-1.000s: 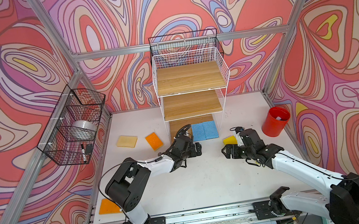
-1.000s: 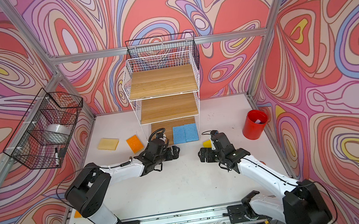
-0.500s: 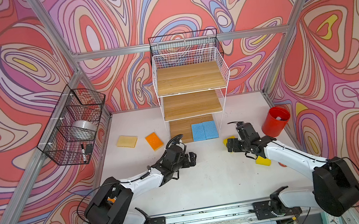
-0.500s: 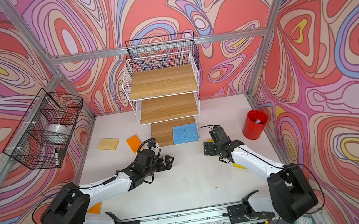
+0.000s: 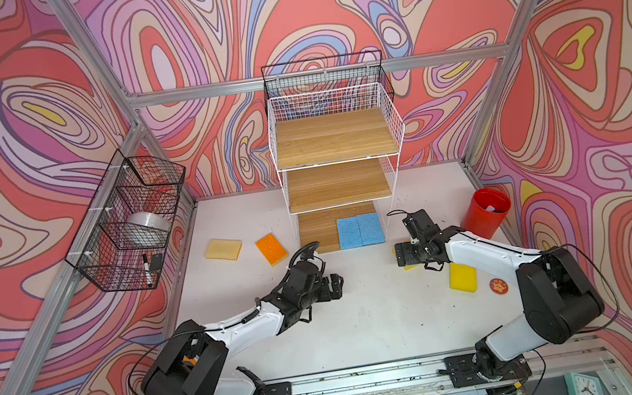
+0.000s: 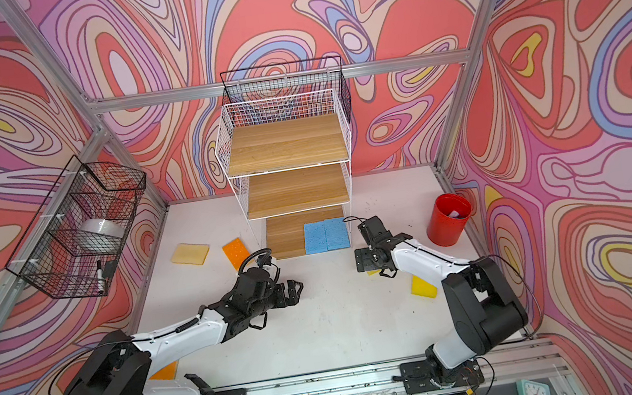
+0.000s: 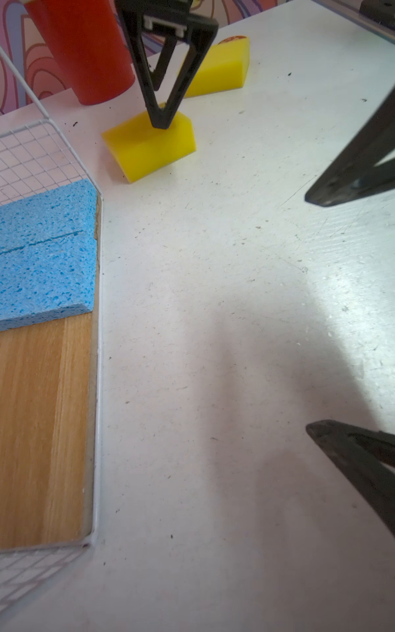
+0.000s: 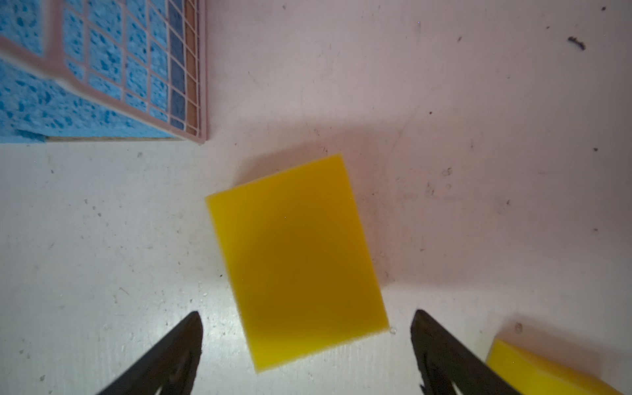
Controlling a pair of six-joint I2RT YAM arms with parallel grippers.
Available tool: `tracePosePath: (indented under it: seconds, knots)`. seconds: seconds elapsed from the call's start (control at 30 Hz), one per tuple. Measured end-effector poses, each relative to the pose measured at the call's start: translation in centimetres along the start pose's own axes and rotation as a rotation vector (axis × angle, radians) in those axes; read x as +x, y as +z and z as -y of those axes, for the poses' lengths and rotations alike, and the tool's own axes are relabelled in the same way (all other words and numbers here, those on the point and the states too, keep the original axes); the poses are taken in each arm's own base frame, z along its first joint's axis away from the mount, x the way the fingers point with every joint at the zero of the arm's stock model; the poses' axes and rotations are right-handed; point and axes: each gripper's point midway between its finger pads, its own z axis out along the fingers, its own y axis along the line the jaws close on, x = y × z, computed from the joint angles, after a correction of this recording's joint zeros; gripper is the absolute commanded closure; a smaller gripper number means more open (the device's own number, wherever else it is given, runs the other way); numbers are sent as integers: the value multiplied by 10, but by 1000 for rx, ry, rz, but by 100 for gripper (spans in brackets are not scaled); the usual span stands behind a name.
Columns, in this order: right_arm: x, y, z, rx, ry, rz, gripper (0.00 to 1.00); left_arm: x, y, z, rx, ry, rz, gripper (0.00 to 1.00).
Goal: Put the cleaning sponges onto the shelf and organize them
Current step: 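Grasp the yellow sponge with the right gripper while the left gripper withdraws, then lift the yellow sponge and carry it toward the shelf with the right gripper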
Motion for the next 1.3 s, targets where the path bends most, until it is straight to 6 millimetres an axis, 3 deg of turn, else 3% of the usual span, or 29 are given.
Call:
tracePosePath:
  seconds: [0.47,0.6,0.83,1.0,1.13,1.3]
  knots:
    - [6,24,-11,-18,-45,-108,5,1,0,2,34,-12,-23,2]
    - [5,26,-9,-22,-43,-115,12,1,-1,0,31,-16,-20,3]
    - [3,28,-10,-38,-41,-124,32,-2,-9,2,46,-19,1,4]
    - [3,30,-13,-48,-43,-129,36,8,-17,-5,43,-23,-1,4]
    - [3,24,-14,-65,-34,-117,36,7,-23,-4,46,-26,4,6]
    - [-5,-10,-18,-125,-7,-31,37,0,-34,2,66,-24,32,6]
